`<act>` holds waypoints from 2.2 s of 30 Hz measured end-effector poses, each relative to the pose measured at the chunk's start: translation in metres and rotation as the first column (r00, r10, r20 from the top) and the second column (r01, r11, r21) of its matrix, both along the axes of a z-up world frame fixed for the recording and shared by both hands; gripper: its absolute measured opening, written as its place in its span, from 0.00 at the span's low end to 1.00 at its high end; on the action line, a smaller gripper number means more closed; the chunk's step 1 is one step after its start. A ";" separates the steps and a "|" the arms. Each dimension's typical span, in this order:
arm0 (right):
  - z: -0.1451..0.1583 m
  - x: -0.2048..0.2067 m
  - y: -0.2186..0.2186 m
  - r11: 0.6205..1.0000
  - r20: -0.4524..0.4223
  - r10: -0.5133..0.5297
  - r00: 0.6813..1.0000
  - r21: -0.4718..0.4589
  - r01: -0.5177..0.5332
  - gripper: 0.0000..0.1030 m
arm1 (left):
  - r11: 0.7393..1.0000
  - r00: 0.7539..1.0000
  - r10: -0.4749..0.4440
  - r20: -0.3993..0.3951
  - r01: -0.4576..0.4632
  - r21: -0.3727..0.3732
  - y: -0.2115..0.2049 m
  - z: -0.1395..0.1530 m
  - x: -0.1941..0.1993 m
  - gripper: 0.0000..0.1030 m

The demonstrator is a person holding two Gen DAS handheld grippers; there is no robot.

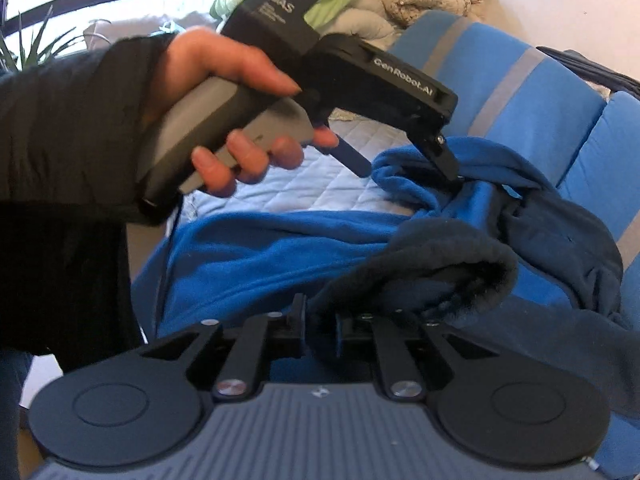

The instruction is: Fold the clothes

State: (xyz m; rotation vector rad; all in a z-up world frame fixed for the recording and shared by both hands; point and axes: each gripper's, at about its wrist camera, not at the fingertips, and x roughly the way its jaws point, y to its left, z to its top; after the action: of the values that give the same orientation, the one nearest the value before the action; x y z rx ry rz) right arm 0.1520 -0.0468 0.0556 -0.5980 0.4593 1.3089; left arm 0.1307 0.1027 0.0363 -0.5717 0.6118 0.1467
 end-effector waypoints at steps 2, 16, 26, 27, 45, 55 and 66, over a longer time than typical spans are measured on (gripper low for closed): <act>0.000 0.006 -0.001 0.999 0.001 -0.038 0.999 0.005 0.038 0.23 | 1.000 1.000 0.003 -0.002 -0.003 0.000 0.000 0.000 0.000 0.97; 0.046 0.056 -0.039 0.824 -0.031 -0.481 0.876 0.326 0.463 0.11 | 1.000 1.000 0.017 -0.001 -0.017 0.004 0.000 -0.001 0.001 0.97; 0.134 0.108 -0.158 0.664 -0.035 -0.720 0.693 0.253 0.703 0.10 | 1.000 1.000 -0.017 -0.009 0.017 0.003 -0.007 -0.002 0.003 0.97; 0.141 0.115 -0.175 0.650 -0.048 -0.735 0.676 0.234 0.723 0.10 | 1.000 1.000 -0.019 -0.008 0.019 0.002 -0.008 -0.002 0.004 0.97; 0.117 0.161 -0.443 0.100 0.018 -0.995 0.100 0.049 0.994 0.08 | 1.000 1.000 -0.009 0.019 0.009 0.005 -0.016 0.001 0.003 0.97; 0.064 0.169 -0.504 -0.052 0.054 -0.997 -0.052 0.002 0.999 0.08 | 1.000 0.999 0.025 0.022 -0.025 0.018 -0.015 0.001 0.008 0.97; 0.056 0.165 -0.530 -0.080 -0.139 -0.986 -0.091 -0.087 0.993 0.30 | 1.000 1.000 0.012 -0.004 -0.012 0.016 -0.017 -0.005 0.010 0.97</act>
State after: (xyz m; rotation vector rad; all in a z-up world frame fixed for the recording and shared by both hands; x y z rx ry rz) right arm 0.3173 -0.5771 0.1120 0.0681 0.7916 -0.2234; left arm 0.1409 0.0860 0.0318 -0.5602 0.6110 0.1637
